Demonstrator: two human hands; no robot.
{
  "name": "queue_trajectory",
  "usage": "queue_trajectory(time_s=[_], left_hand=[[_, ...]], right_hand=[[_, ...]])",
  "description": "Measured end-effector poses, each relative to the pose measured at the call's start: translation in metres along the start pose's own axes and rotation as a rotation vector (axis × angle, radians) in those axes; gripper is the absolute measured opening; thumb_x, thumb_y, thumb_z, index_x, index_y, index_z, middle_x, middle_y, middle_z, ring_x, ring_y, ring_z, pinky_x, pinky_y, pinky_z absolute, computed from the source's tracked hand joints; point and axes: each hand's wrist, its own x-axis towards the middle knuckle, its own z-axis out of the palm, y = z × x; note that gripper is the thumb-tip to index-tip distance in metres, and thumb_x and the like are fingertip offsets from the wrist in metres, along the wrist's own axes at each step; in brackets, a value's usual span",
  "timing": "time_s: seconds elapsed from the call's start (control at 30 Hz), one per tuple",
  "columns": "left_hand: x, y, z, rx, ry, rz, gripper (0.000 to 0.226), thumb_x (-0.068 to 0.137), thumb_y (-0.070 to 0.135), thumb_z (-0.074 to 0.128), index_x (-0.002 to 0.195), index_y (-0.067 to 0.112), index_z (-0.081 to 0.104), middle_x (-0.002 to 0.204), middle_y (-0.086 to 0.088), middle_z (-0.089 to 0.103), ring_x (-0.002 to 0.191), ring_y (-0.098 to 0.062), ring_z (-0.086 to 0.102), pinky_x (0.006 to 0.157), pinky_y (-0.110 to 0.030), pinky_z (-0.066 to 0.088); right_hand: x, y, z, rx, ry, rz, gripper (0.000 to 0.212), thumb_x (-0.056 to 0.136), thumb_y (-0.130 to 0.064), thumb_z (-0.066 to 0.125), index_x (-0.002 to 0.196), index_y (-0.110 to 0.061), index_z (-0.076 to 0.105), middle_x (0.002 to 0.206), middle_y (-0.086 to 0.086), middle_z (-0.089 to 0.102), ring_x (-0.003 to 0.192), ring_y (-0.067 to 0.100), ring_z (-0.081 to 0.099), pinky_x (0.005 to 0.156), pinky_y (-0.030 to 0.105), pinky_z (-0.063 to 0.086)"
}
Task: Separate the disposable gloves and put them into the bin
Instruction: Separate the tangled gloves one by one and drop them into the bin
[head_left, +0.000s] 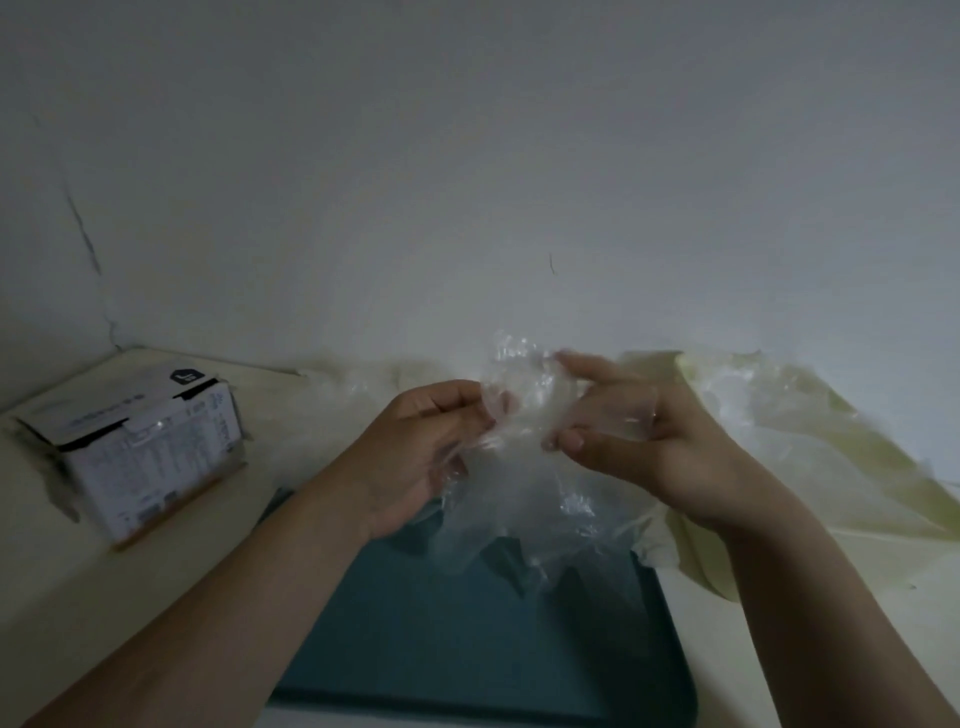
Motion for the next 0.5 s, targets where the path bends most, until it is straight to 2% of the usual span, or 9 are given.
queue_trajectory(time_s=[0.07, 0.13, 0.2, 0.27, 0.3, 0.33, 0.4, 0.5], left_hand=[[-0.001, 0.002, 0.001, -0.032, -0.003, -0.023, 0.022, 0.095, 0.011, 0.068, 0.113, 0.003, 0.076, 0.107, -0.012, 0.076, 0.095, -0.024, 0.073, 0.074, -0.034, 0.062], [0.000, 0.007, -0.003, -0.086, 0.011, -0.026, 0.027, 0.091, 0.022, 0.070, 0.114, 0.011, 0.079, 0.108, -0.009, 0.073, 0.094, -0.021, 0.071, 0.075, -0.035, 0.061], [0.001, 0.013, -0.013, -0.159, 0.019, -0.011, 0.037, 0.086, 0.042, 0.072, 0.111, 0.017, 0.082, 0.096, -0.002, 0.070, 0.081, -0.015, 0.068, 0.068, -0.031, 0.058], [0.002, 0.017, -0.022, -0.187, -0.049, -0.028, 0.070, 0.070, 0.066, 0.081, 0.119, 0.016, 0.079, 0.092, -0.003, 0.069, 0.076, -0.016, 0.067, 0.064, -0.030, 0.058], [0.002, 0.017, -0.024, -0.136, -0.074, -0.069, 0.078, 0.063, 0.070, 0.083, 0.120, 0.017, 0.079, 0.094, -0.004, 0.070, 0.077, -0.016, 0.068, 0.065, -0.030, 0.059], [0.003, 0.013, -0.025, -0.045, -0.089, -0.105, 0.069, 0.065, 0.067, 0.084, 0.114, 0.019, 0.081, 0.098, -0.005, 0.071, 0.079, -0.017, 0.070, 0.067, -0.031, 0.059], [0.002, 0.008, -0.019, 0.120, -0.101, -0.130, 0.036, 0.084, 0.047, 0.082, 0.110, 0.022, 0.082, 0.103, -0.003, 0.073, 0.088, -0.017, 0.073, 0.075, -0.031, 0.058], [0.001, 0.003, -0.011, 0.162, -0.002, -0.126, 0.028, 0.090, 0.033, 0.075, 0.114, 0.020, 0.081, 0.097, -0.002, 0.074, 0.092, -0.020, 0.068, 0.084, -0.035, 0.054]], right_hand=[[0.000, 0.001, 0.005, 0.092, -0.010, -0.004, 0.009, 0.092, -0.017, 0.077, 0.092, -0.010, 0.082, 0.104, 0.007, 0.078, 0.101, 0.027, 0.073, 0.097, 0.048, 0.056], [0.002, 0.003, 0.007, 0.079, 0.039, 0.034, 0.011, 0.092, -0.010, 0.075, 0.084, -0.005, 0.081, 0.084, 0.011, 0.078, 0.084, 0.030, 0.074, 0.083, 0.036, 0.057], [0.004, 0.007, 0.008, 0.039, 0.087, 0.051, 0.018, 0.093, -0.009, 0.074, 0.076, -0.008, 0.080, 0.074, 0.011, 0.075, 0.074, 0.028, 0.072, 0.076, 0.031, 0.058], [0.006, 0.011, 0.006, 0.100, 0.148, 0.088, 0.019, 0.094, -0.007, 0.073, 0.076, -0.009, 0.079, 0.070, 0.016, 0.072, 0.069, 0.031, 0.070, 0.071, 0.035, 0.058], [0.007, 0.012, 0.005, 0.135, 0.173, 0.105, 0.017, 0.094, -0.008, 0.073, 0.078, -0.009, 0.079, 0.070, 0.018, 0.070, 0.067, 0.033, 0.069, 0.068, 0.037, 0.059], [0.007, 0.013, 0.005, 0.158, 0.186, 0.112, 0.017, 0.095, -0.009, 0.072, 0.079, -0.009, 0.079, 0.068, 0.018, 0.069, 0.064, 0.035, 0.068, 0.065, 0.038, 0.059], [0.008, 0.012, 0.006, 0.166, 0.186, 0.115, 0.017, 0.096, -0.013, 0.071, 0.081, -0.010, 0.078, 0.062, 0.015, 0.065, 0.056, 0.032, 0.064, 0.059, 0.036, 0.059], [0.006, 0.012, 0.007, 0.136, 0.163, 0.151, 0.020, 0.098, -0.019, 0.071, 0.082, -0.009, 0.077, 0.054, 0.010, 0.056, 0.046, 0.022, 0.055, 0.046, 0.028, 0.049]])
